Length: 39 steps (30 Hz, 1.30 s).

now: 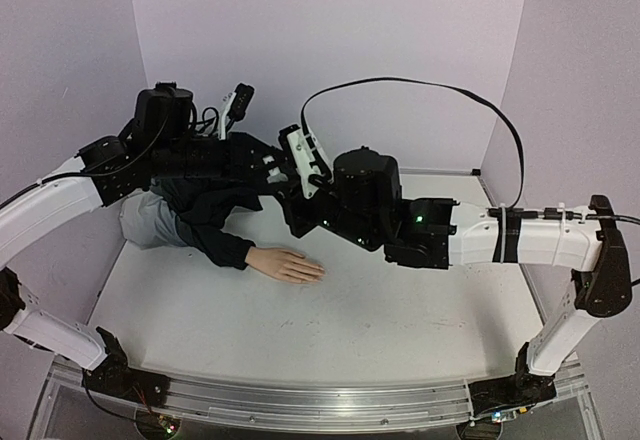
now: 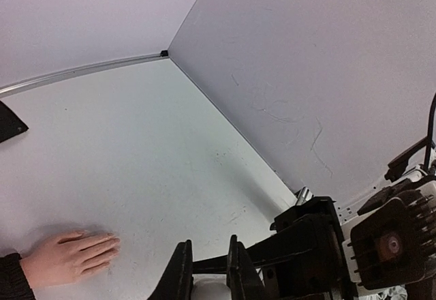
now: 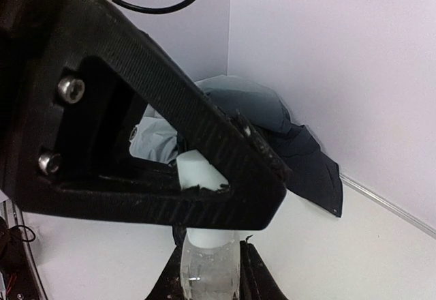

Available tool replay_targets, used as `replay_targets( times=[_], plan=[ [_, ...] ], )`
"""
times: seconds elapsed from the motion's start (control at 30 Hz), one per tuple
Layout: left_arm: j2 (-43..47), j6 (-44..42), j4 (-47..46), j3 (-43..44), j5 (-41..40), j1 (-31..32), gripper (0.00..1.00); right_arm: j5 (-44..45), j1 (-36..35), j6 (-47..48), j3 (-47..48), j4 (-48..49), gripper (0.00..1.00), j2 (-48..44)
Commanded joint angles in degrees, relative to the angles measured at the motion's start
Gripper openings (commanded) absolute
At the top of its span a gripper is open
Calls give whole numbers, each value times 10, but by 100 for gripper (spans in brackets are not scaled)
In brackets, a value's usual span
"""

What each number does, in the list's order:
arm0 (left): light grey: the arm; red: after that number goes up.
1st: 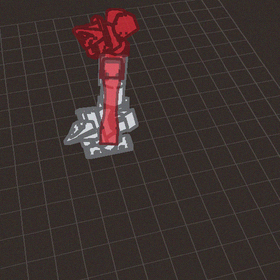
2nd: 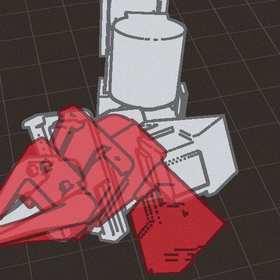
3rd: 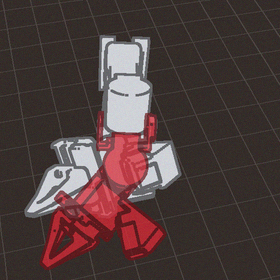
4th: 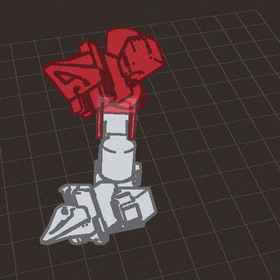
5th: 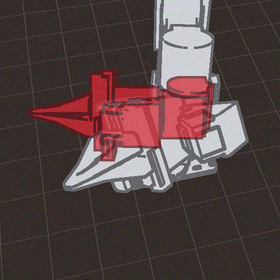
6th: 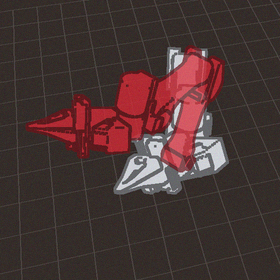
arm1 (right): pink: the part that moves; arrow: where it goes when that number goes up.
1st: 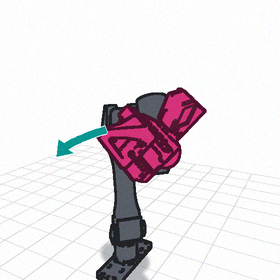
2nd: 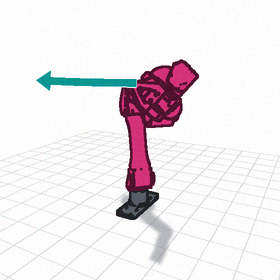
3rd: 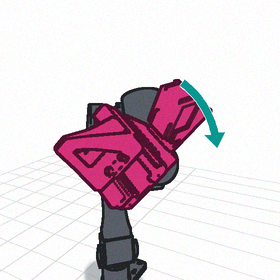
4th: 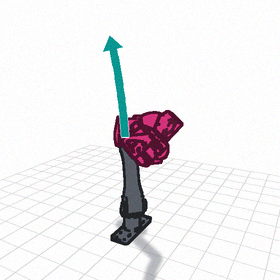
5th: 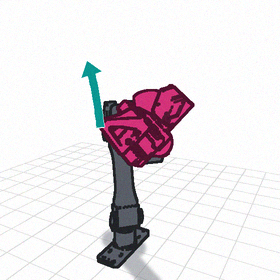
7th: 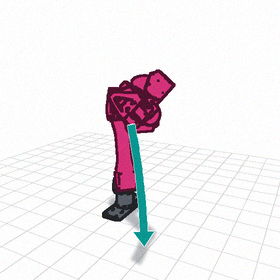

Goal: Paint the nails

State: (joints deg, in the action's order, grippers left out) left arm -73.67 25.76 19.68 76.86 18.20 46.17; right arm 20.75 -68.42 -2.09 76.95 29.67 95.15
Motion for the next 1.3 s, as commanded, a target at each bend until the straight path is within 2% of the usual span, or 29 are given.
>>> replay_targets(
  times=[0.0,0.07,0.13,0.2,0.3,0.37,0.43,0.5,0.57,0.63,0.8,0.87,0.97,1.07,1.13,1.27],
  plan=[
    [-9,-10,-9,27,40,-1,5,3,-5,13,38,42,0,-5],
    [-17,-25,-10,27,74,0,0,-6,-3,16,37,45,0,-13],
    [-26,-47,-11,28,115,0,0,-30,1,37,35,47,0,-27],
    [-35,-74,-11,30,166,1,0,-103,17,38,31,47,0,-46],
    [-46,-127,-11,34,312,2,0,-349,78,-11,17,53,0,-85],
    [-50,-157,-11,35,399,6,0,-615,154,-55,2,99,0,-94],
    [-54,-175,-10,38,468,8,0,-839,178,-99,-3,160,0,-89],
    [-57,-184,-10,44,508,9,0,-911,180,-124,5,170,0,-85],
    [-56,-185,-11,49,521,10,0,-895,181,-123,-8,169,0,-96],
    [-50,-183,-11,51,499,9,2,-842,183,-113,-36,167,0,-116],
    [-16,-163,-13,40,380,-1,59,-647,187,-65,-101,119,0,-159],
    [0,-152,-14,29,345,-8,74,-564,187,-51,-117,91,0,-166],
    [21,-125,-17,13,284,-17,86,-476,185,-53,-131,77,0,-169],
    [34,-79,-24,5,206,-20,90,-373,167,-60,-130,75,0,-164],
    [38,-46,-24,3,151,-20,90,-265,141,-58,-124,73,0,-155],
    [35,-1,-31,3,86,-20,86,-109,90,-44,-86,55,0,-116]
  ],
)
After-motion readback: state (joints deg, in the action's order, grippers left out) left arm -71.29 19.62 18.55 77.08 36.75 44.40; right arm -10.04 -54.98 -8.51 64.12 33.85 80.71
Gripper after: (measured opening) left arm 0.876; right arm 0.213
